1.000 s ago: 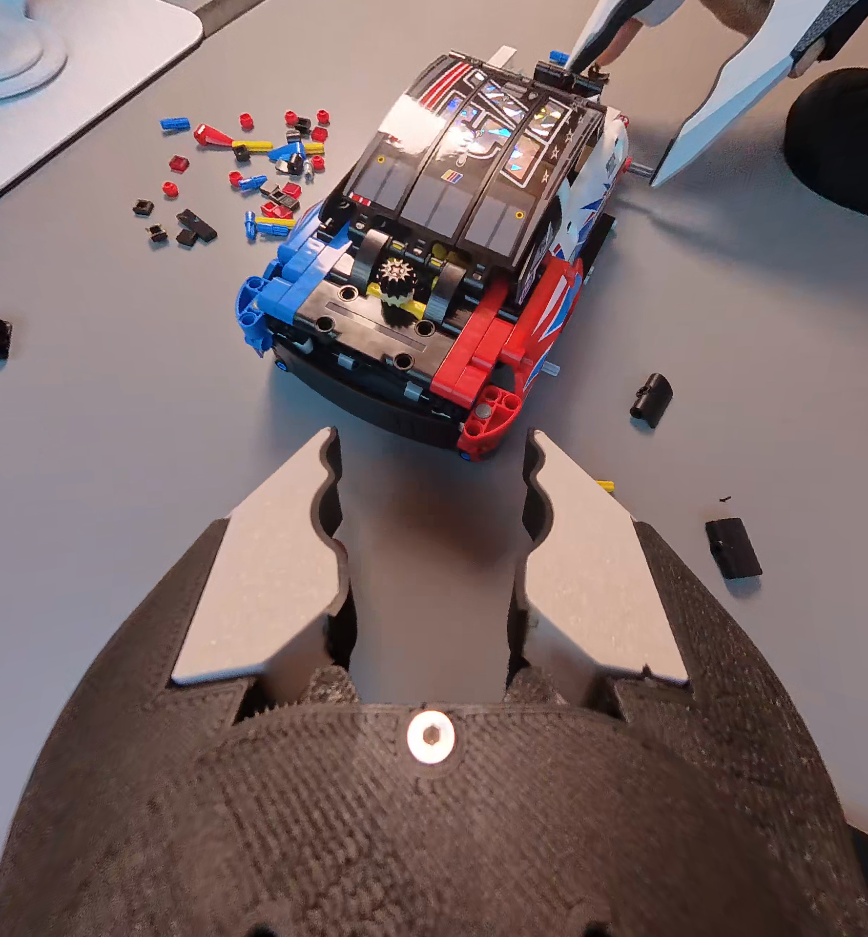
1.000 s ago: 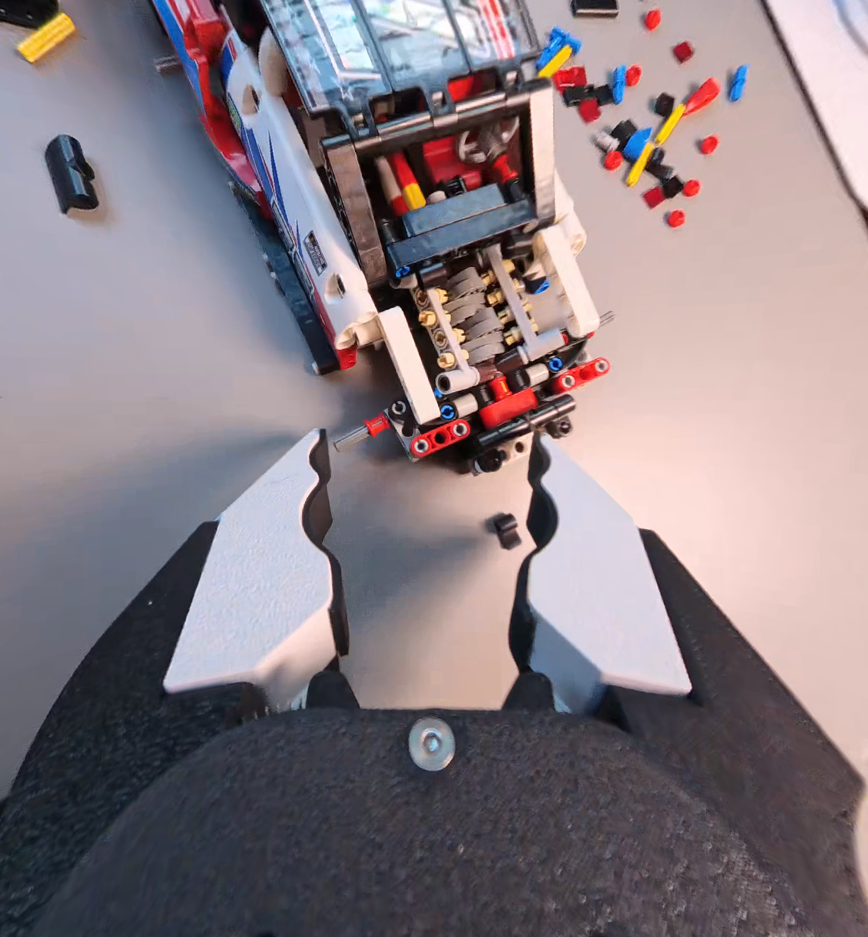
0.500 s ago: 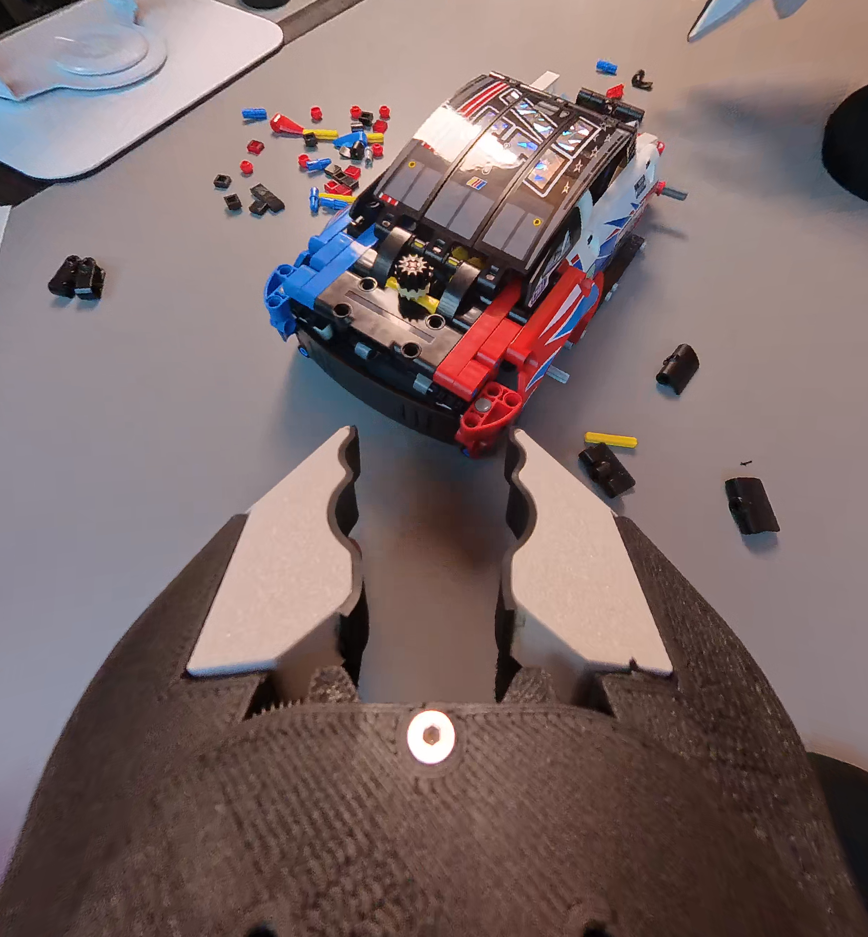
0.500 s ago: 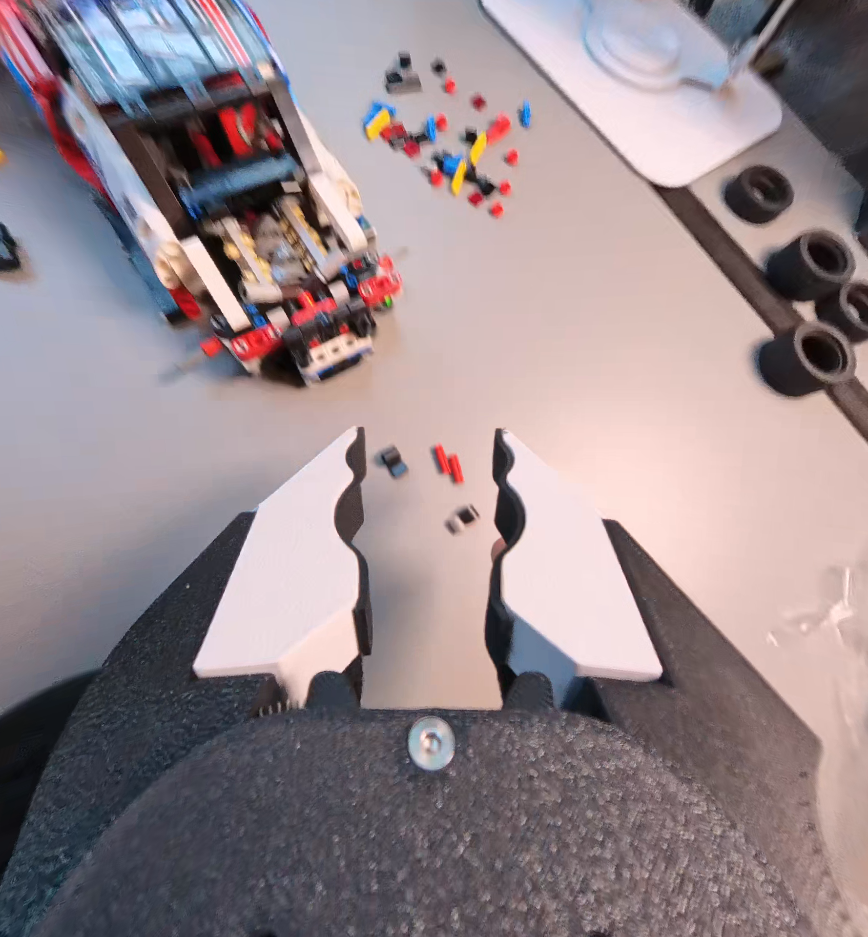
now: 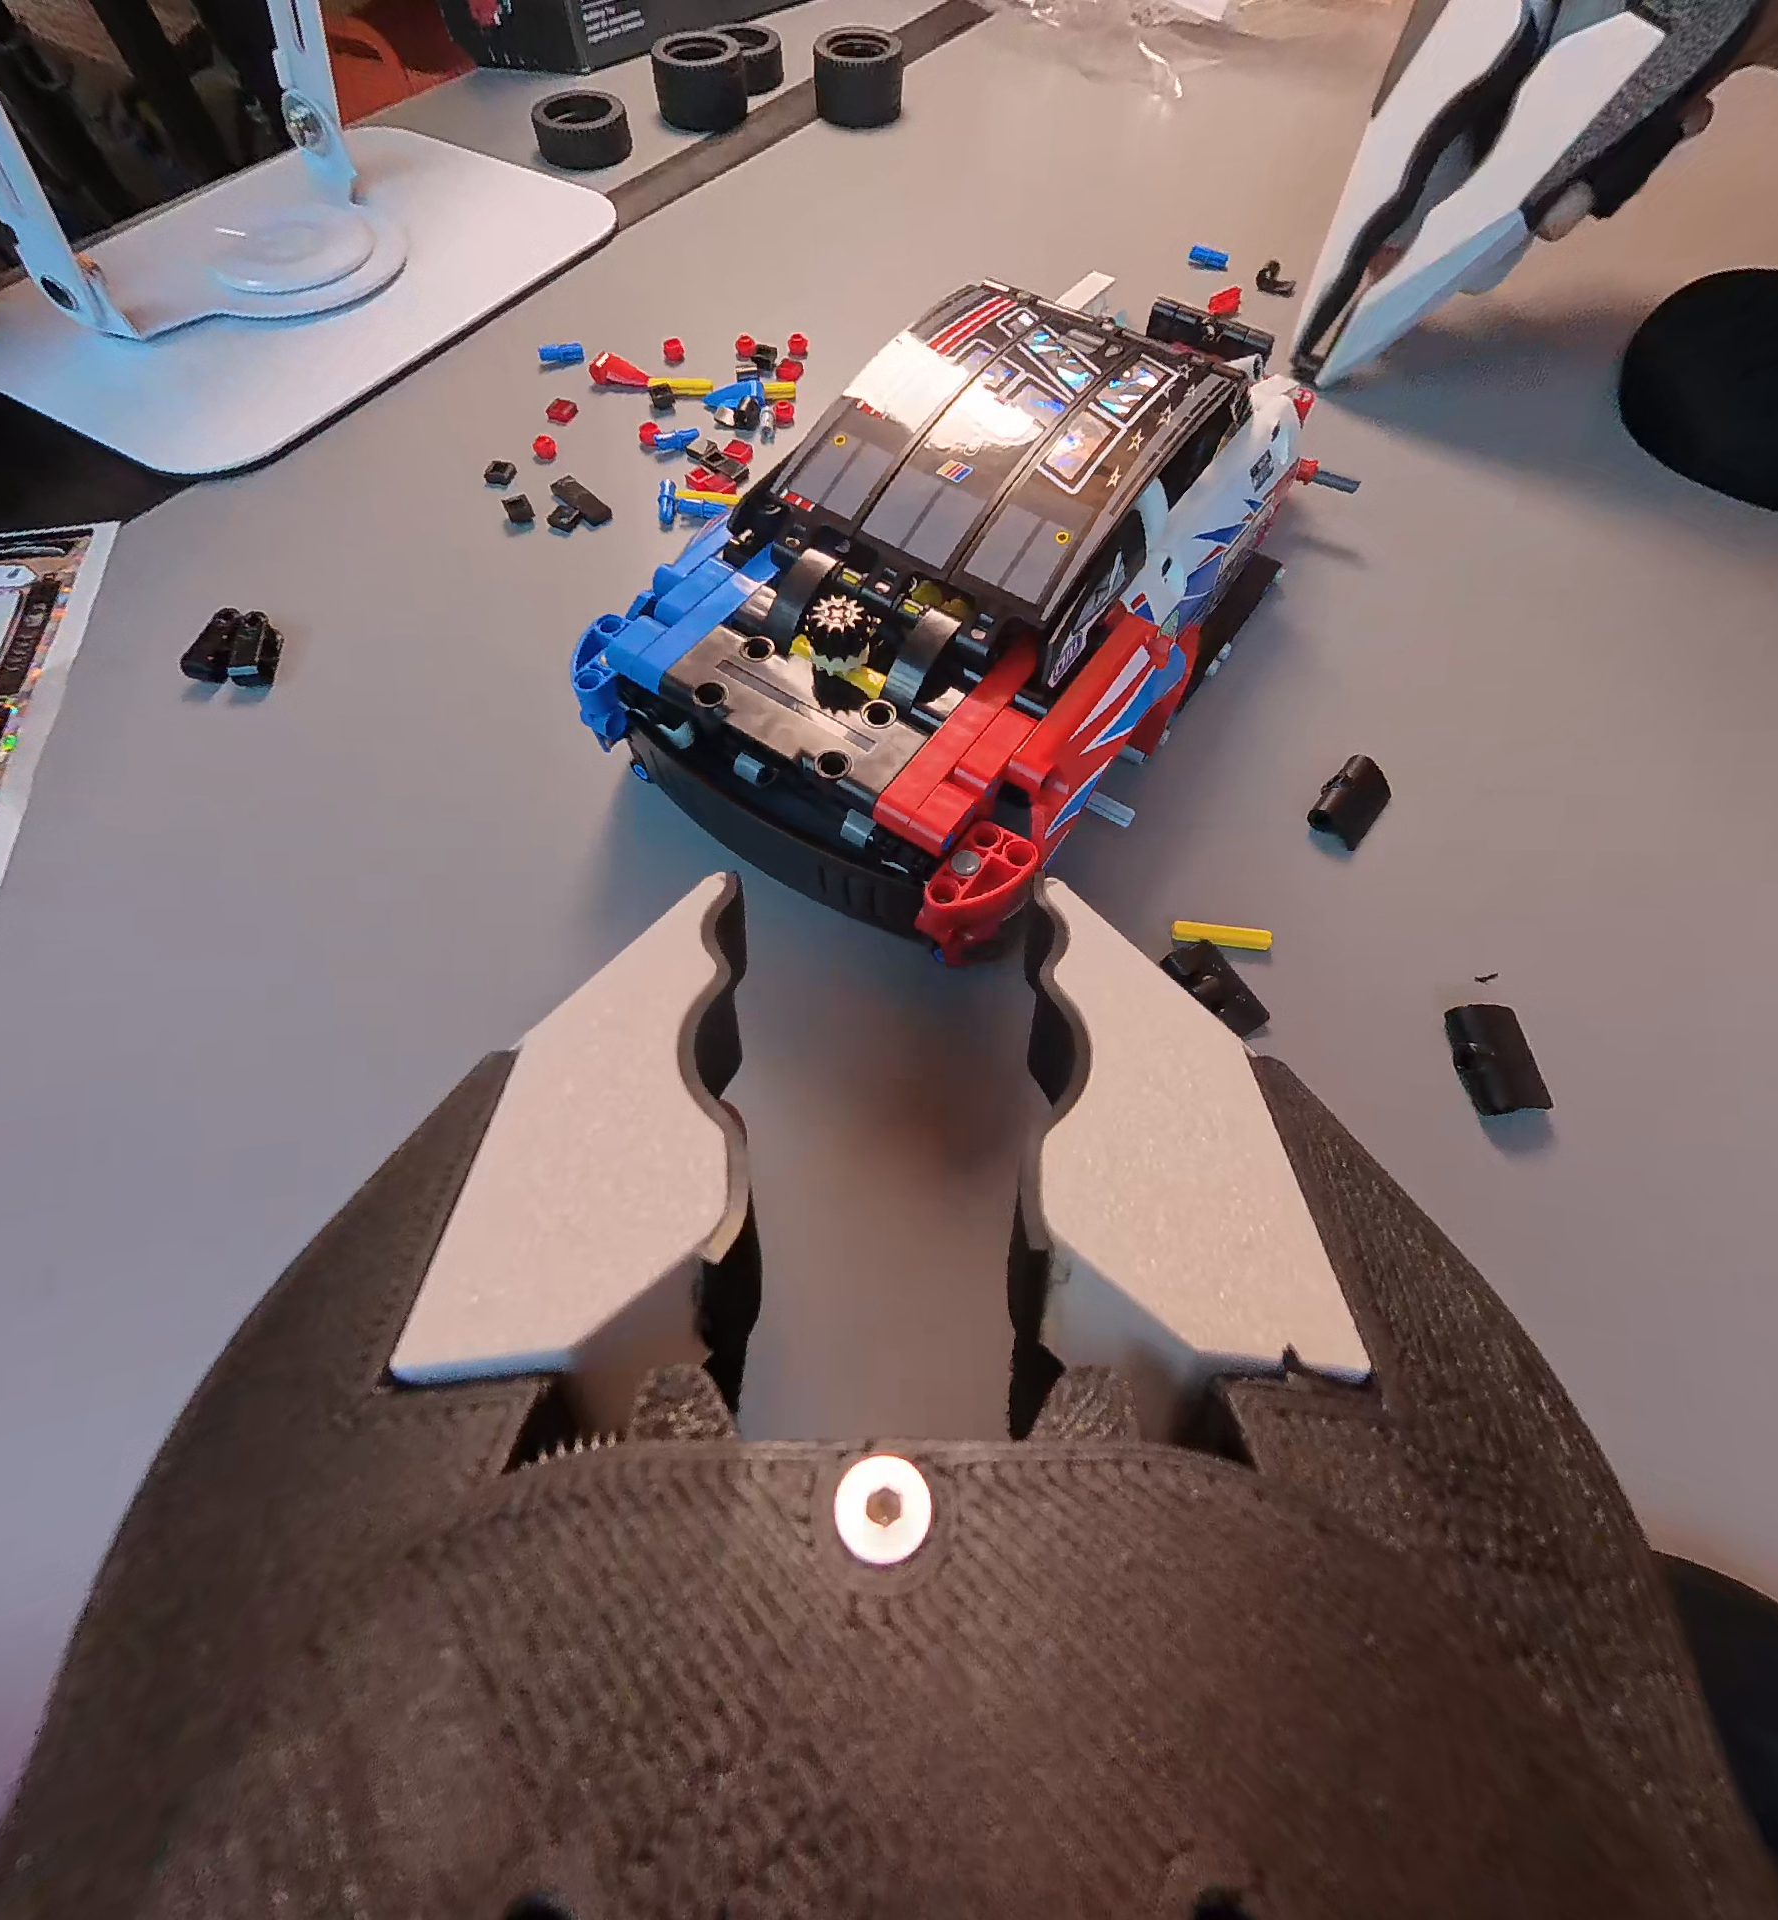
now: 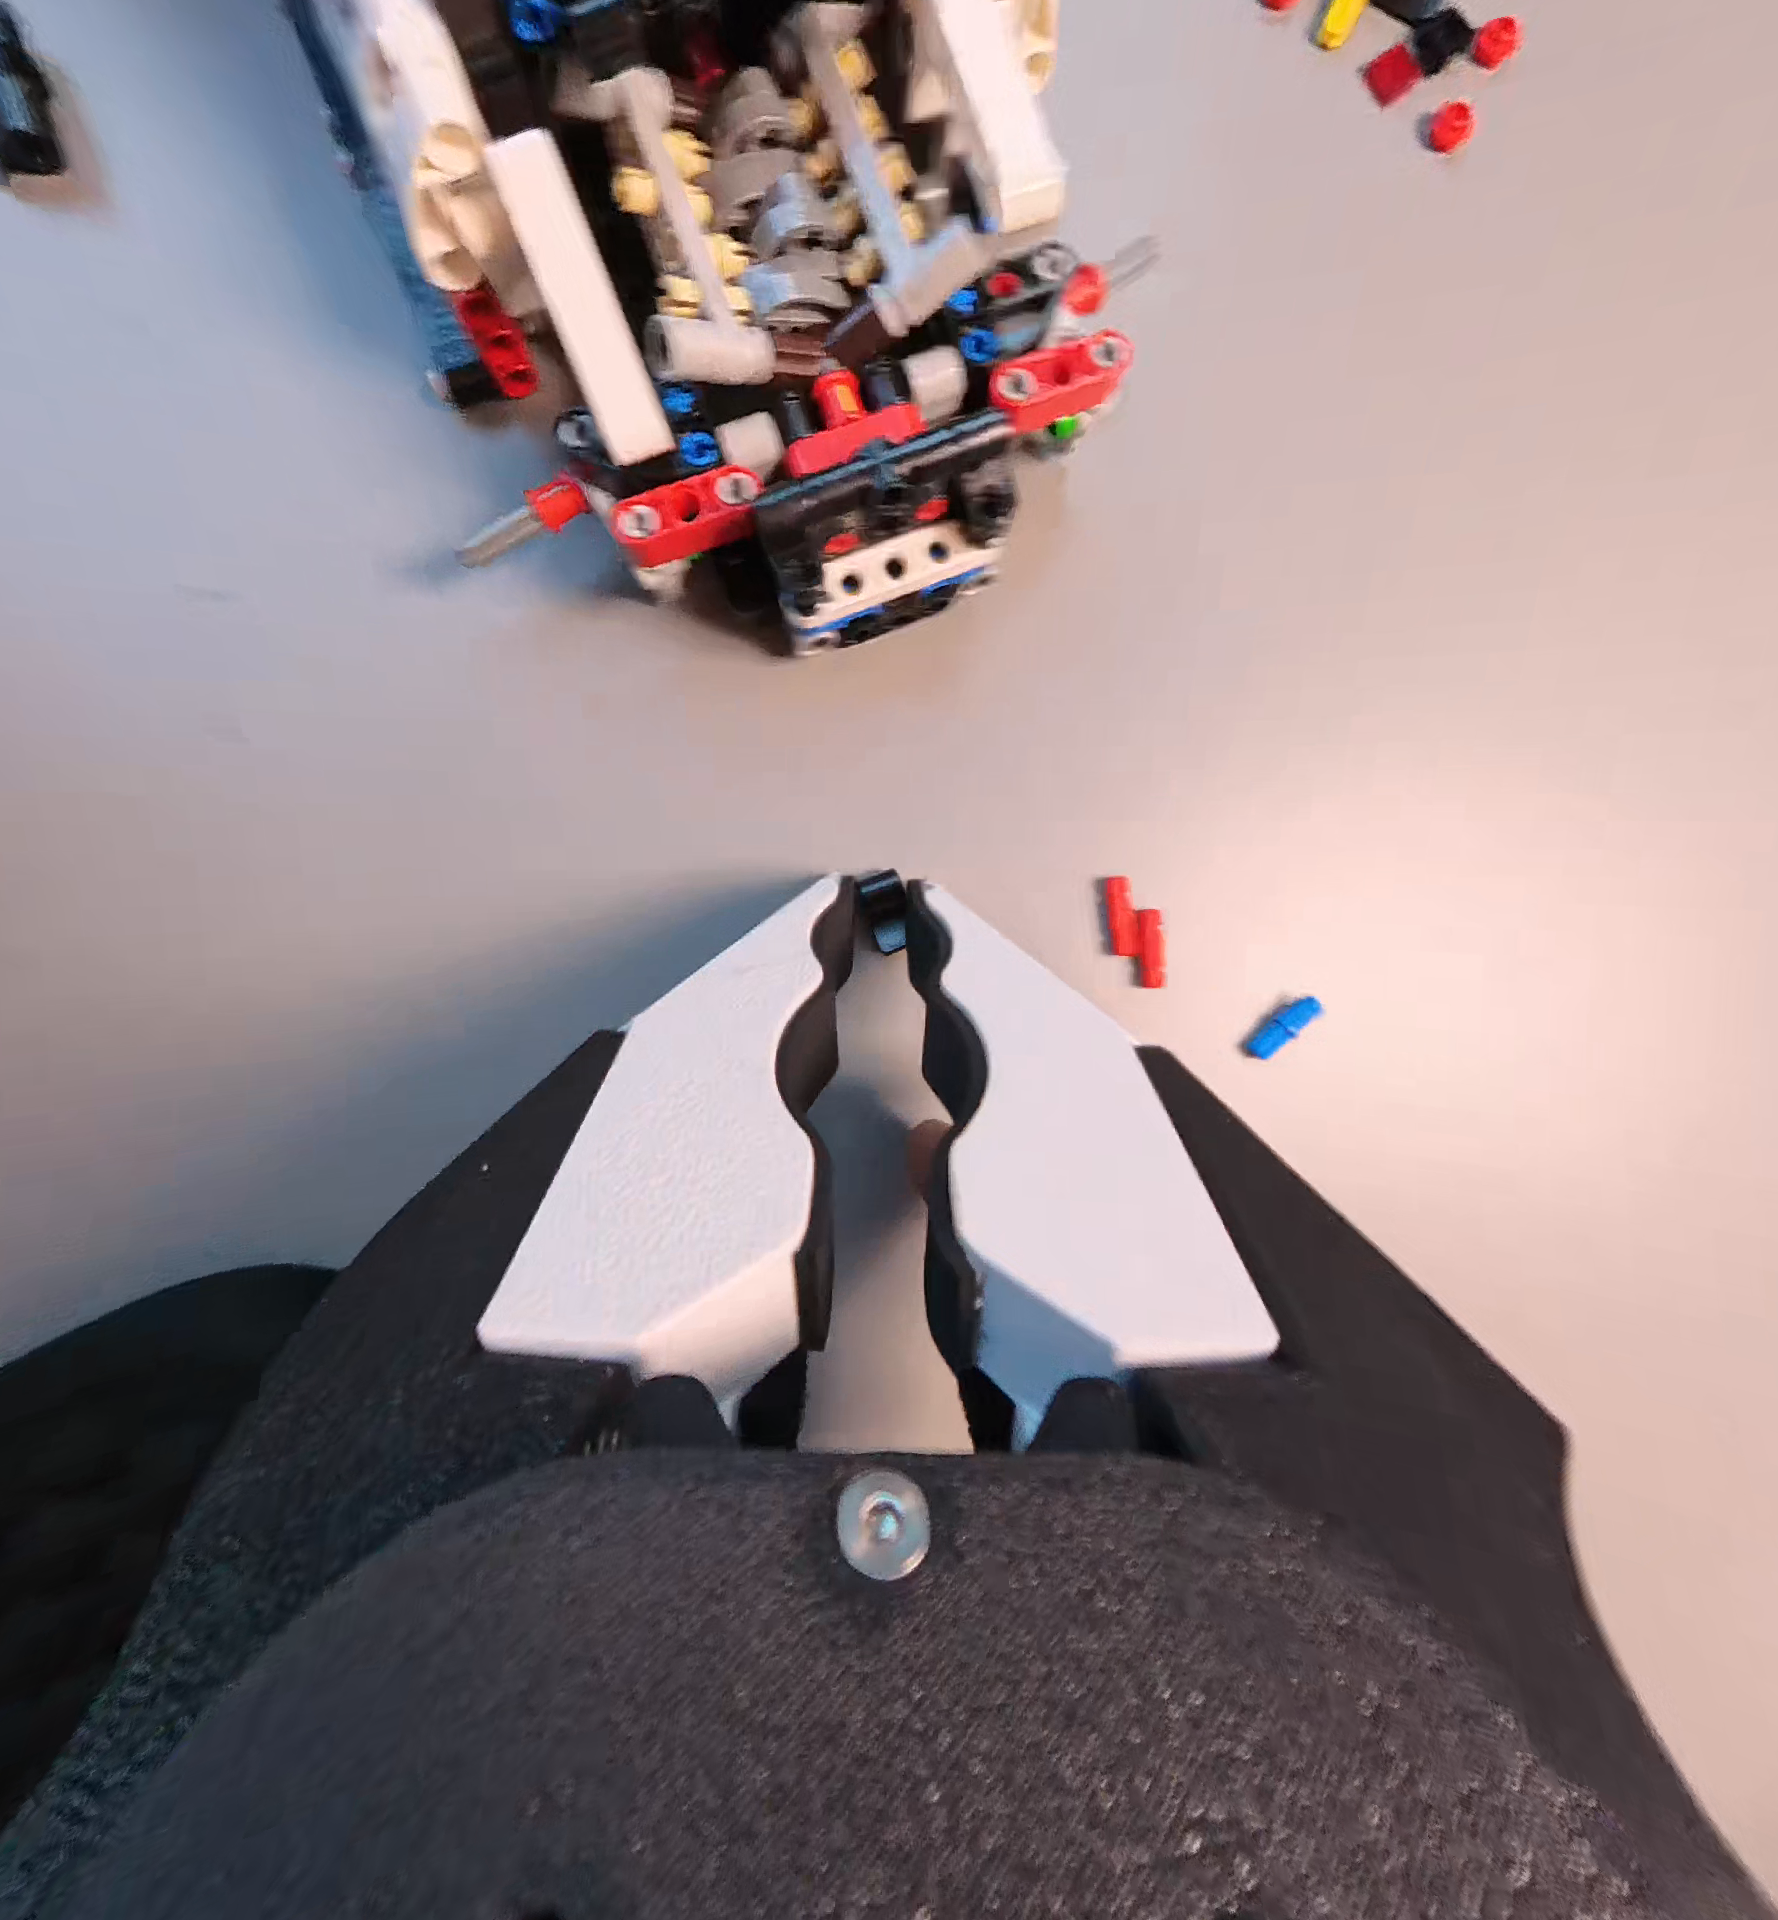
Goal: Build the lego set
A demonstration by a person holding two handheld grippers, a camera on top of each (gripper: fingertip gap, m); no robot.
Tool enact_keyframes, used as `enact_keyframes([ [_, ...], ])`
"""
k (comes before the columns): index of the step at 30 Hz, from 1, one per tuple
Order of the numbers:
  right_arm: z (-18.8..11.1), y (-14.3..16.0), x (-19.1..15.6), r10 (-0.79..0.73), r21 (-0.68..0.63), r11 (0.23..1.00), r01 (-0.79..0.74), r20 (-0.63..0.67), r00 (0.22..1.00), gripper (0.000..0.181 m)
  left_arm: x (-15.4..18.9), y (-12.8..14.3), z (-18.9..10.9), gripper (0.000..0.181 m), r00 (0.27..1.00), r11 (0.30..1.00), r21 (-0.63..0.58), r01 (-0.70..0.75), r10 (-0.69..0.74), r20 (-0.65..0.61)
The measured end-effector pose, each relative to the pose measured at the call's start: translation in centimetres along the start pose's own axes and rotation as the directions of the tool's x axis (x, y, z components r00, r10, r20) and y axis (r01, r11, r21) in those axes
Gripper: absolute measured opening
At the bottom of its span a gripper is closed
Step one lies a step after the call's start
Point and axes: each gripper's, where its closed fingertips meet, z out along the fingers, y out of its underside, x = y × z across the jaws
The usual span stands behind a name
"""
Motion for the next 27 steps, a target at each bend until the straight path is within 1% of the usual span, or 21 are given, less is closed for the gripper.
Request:
enact_keyframes([
  [3,0.2,-1.0,-4.7,-0.079,0.042,0.996,0.075,0.091,0.993,0.007,0.1,-0.1,-0.3,0.053,1.0,1.0,0.019,-0.004,0.004,-0.005],
  [5,0.5,-1.6,-6.3,-0.119,0.061,0.992,0.115,0.062,0.991,0.008,0.0,0.1,-0.2,0.053,1.0,1.0,0.019,-0.005,0.005,-0.01],
  [6,0.4,-1.7,-6.5,-0.127,0.064,0.99,0.124,0.046,0.991,0.016,0.0,0.3,-0.1,0.053,1.0,1.0,0.016,-0.001,0.001,-0.014],
  [7,0.1,-1.5,-6.3,-0.121,0.061,0.991,0.118,0.034,0.992,0.031,0.0,0.3,-0.1,0.054,1.0,1.0,0.014,0.003,-0.003,-0.02],
  [8,-0.5,-1.3,-5.3,-0.09,0.069,0.994,0.09,0.006,0.996,0.037,0.1,0.3,-0.1,0.054,1.0,1.0,0.016,0.006,-0.006,-0.027],
  [10,-2.0,-0.5,-1.8,0.038,0.114,0.993,-0.03,-0.066,0.997,0.036,0.5,0.1,-0.1,0.054,0.999,1.0,0.024,0.003,-0.003,-0.039],
  [12,-3.0,1.5,2.6,0.179,0.119,0.98,-0.161,-0.159,0.971,0.034,0.6,0.1,-0.1,0.054,0.999,1.0,0.025,-0.007,0.008,-0.04],
  [13,-3.0,2.4,3.8,0.218,0.113,0.973,-0.2,-0.177,0.96,0.033,0.6,0.1,-0.1,0.054,0.999,1.0,0.025,-0.01,0.011,-0.04],
  [14,-2.8,2.9,4.6,0.247,0.115,0.967,-0.229,-0.178,0.953,0.033,0.6,0.0,-0.1,0.054,0.999,1.0,0.025,-0.011,0.012,-0.038],
  [16,-1.9,3.0,4.7,0.282,0.125,0.956,-0.265,-0.14,0.949,0.031,0.6,-0.1,-0.2,0.054,0.999,1.0,0.028,-0.012,0.013,-0.034],
  [17,-1.7,2.8,4.9,0.275,0.134,0.957,-0.256,-0.152,0.949,0.026,0.6,-0.1,-0.3,0.054,0.999,0.999,0.03,-0.012,0.012,-0.031],
  [18,-1.7,2.8,5.2,0.262,0.125,0.962,-0.242,-0.176,0.949,0.014,0.6,-0.1,-0.3,0.054,1.0,0.999,0.032,-0.011,0.012,-0.028],
  [19,-1.7,2.9,5.4,0.257,0.103,0.965,-0.241,-0.194,0.947,0.008,0.6,-0.2,-0.4,0.054,1.0,0.999,0.035,-0.008,0.009,-0.028],
  [20,-1.6,2.8,5.2,0.253,0.097,0.966,-0.238,-0.193,0.948,0.008,0.6,-0.2,-0.4,0.054,0.999,0.999,0.039,-0.003,0.004,-0.032],
  [22,-1.6,2.3,3.5,0.223,0.099,0.972,-0.211,-0.134,0.965,0.008,0.7,-0.3,-0.4,0.054,0.999,0.999,0.045,0.009,-0.007,-0.044],
  [25,-2.0,-0.4,-2.3,0.075,0.187,0.979,-0.076,0.013,0.997,0.008,0.7,-0.3,-0.3,0.054,0.999,0.999,0.045,0.006,-0.004,-0.05],
  [26,-2.0,-1.0,-4.4,0.026,0.196,0.98,-0.038,0.059,0.998,0.008,0.8,-0.2,-0.2,0.054,0.999,0.999,0.045,0.005,-0.003,-0.054],
  [27,-1.7,-1.0,-6.1,-0.02,0.176,0.984,0.004,0.086,0.996,0.008,0.8,-0.2,-0.1,0.054,0.999,0.999,0.043,0.004,-0.002,-0.054],
])
